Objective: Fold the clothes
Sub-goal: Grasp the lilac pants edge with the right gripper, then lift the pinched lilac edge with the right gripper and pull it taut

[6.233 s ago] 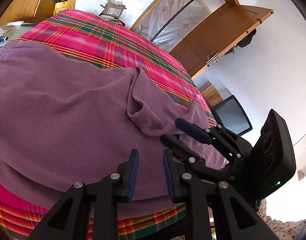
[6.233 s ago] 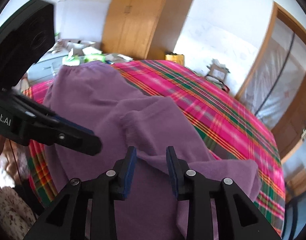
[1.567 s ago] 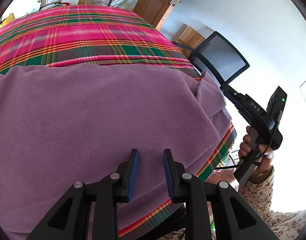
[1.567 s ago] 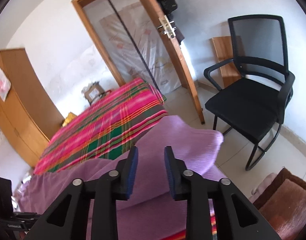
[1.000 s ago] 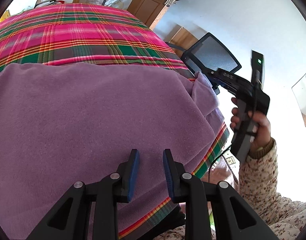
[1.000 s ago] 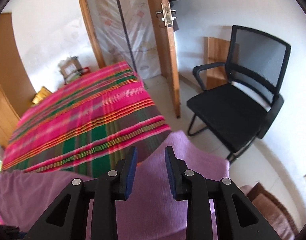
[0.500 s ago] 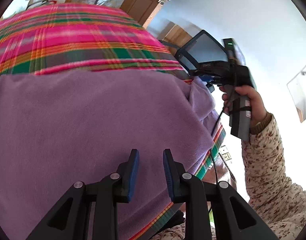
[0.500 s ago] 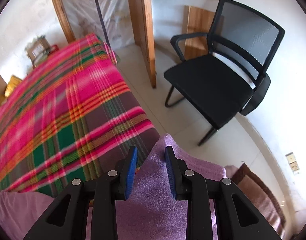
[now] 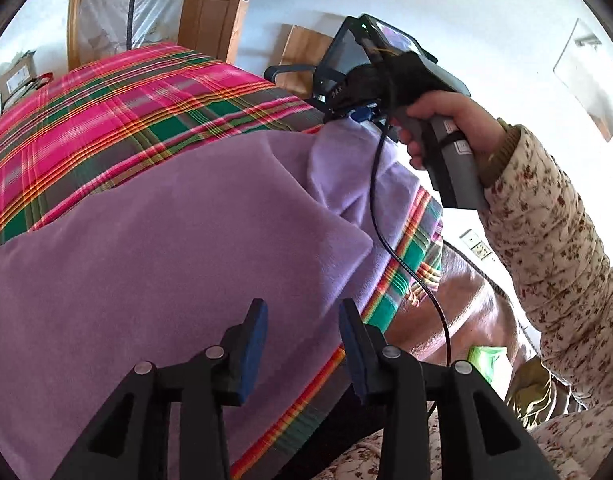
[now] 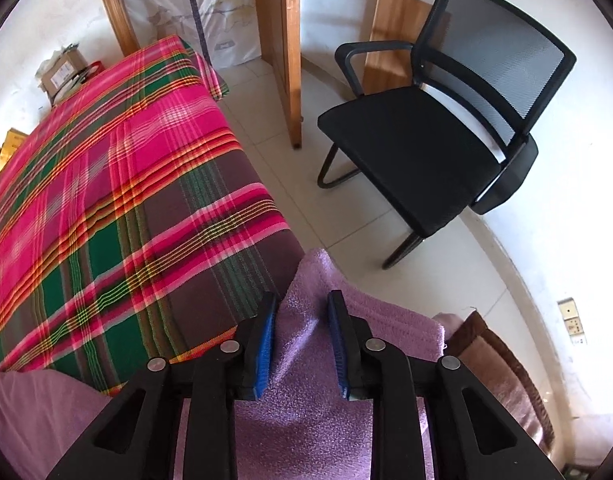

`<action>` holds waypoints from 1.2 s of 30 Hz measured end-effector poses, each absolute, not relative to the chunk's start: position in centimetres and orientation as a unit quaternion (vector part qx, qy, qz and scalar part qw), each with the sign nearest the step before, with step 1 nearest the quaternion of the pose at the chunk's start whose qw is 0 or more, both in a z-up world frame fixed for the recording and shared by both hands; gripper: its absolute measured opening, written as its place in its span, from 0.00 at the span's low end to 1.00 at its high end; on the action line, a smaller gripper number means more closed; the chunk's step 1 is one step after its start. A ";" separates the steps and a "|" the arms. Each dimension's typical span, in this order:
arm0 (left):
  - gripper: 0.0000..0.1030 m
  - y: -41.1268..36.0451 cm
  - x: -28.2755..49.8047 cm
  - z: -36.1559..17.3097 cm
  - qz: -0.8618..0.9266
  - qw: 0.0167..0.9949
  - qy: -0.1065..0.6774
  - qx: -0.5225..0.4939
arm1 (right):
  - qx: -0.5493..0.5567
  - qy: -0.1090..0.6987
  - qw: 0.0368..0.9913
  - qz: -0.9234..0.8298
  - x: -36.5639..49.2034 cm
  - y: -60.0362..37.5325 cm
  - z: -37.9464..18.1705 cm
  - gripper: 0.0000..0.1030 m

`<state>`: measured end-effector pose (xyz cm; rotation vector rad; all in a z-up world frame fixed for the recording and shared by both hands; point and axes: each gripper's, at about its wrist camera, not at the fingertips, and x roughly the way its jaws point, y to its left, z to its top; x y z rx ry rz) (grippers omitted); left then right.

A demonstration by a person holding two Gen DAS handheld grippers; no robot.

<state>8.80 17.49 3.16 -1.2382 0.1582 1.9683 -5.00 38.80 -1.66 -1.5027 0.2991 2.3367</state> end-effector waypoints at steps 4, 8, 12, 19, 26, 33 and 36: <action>0.36 18.4 9.2 3.1 0.780 0.390 0.075 -0.484 | -0.519 0.111 0.166 0.831 -4.6 39.0 -1.7 0.22; 0.36 18.9 8.7 2.0 0.793 0.355 0.077 -0.490 | -0.511 0.122 0.161 0.836 -4.2 39.4 -1.7 0.15; 0.36 18.9 8.4 2.1 0.802 0.339 0.069 -0.487 | -0.498 0.150 0.150 0.841 -3.5 40.2 -1.6 0.07; 0.36 19.0 7.7 2.0 0.804 0.331 0.053 -0.492 | -0.447 0.186 0.138 0.864 -1.0 42.2 0.6 0.05; 0.18 19.6 8.1 2.1 0.803 0.330 0.051 -0.494 | -0.385 0.225 0.147 0.883 2.9 45.8 3.5 0.05; 0.06 20.2 8.7 2.5 0.809 0.332 0.057 -0.482 | -0.333 0.268 0.126 0.895 6.5 48.5 4.0 0.05; 0.06 20.1 8.7 2.5 0.808 0.334 0.053 -0.483 | -0.317 0.281 0.114 0.899 8.0 49.0 3.5 0.05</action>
